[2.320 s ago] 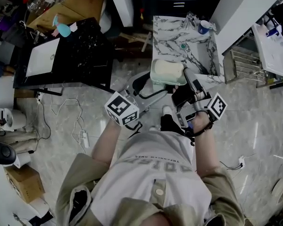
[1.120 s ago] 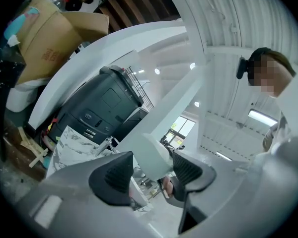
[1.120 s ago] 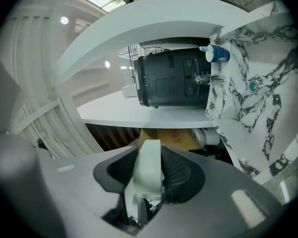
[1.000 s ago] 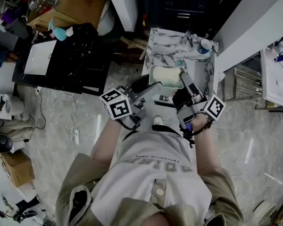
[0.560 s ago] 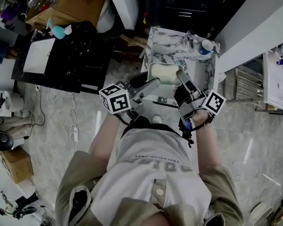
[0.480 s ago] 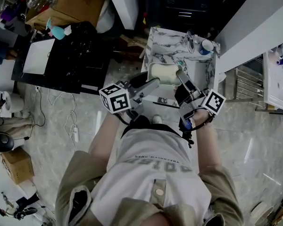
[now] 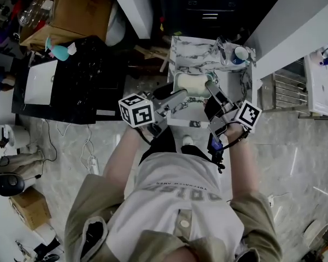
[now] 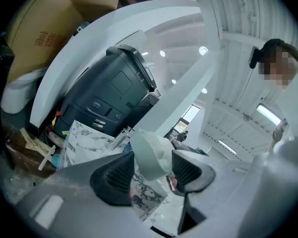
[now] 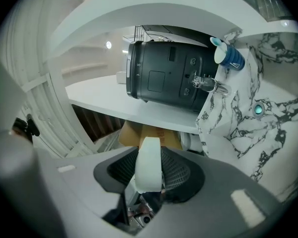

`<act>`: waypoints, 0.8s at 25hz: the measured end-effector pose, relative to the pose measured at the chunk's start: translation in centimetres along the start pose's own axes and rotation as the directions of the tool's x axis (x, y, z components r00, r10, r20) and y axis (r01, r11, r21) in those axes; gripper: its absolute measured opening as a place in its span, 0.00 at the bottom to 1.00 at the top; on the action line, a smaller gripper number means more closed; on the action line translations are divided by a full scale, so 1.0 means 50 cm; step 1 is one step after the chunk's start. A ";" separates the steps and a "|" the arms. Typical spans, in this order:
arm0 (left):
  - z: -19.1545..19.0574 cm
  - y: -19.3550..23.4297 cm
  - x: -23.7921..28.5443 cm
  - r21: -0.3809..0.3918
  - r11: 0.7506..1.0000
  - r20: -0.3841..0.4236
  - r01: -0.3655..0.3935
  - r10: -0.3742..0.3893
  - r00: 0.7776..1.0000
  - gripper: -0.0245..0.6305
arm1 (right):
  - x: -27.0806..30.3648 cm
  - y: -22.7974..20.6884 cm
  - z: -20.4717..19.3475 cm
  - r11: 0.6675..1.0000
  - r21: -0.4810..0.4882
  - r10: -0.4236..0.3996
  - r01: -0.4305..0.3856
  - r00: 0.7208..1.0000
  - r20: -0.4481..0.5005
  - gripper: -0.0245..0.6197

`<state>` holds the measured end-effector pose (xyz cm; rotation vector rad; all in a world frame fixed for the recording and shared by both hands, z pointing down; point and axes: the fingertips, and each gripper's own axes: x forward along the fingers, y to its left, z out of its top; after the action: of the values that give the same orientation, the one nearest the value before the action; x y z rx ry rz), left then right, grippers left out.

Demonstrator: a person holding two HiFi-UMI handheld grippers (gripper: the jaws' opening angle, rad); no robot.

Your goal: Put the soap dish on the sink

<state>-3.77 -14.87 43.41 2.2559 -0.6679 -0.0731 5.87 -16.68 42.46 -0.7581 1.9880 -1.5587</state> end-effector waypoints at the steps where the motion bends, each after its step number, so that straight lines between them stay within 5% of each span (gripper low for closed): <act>1: 0.006 0.011 0.002 0.001 1.000 -0.014 0.007 -0.007 1.000 0.42 | 0.009 -0.006 0.003 1.000 0.003 -0.004 0.004 1.000 0.013 0.26; 20: 0.053 0.198 0.056 -0.001 0.999 -0.201 0.042 -0.042 0.979 0.42 | 0.137 -0.118 0.049 0.995 0.007 -0.096 0.096 0.985 0.143 0.26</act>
<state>-6.39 -23.63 48.86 2.2433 -0.5124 0.1345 3.30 -24.25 47.36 -0.9512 1.8726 -1.5130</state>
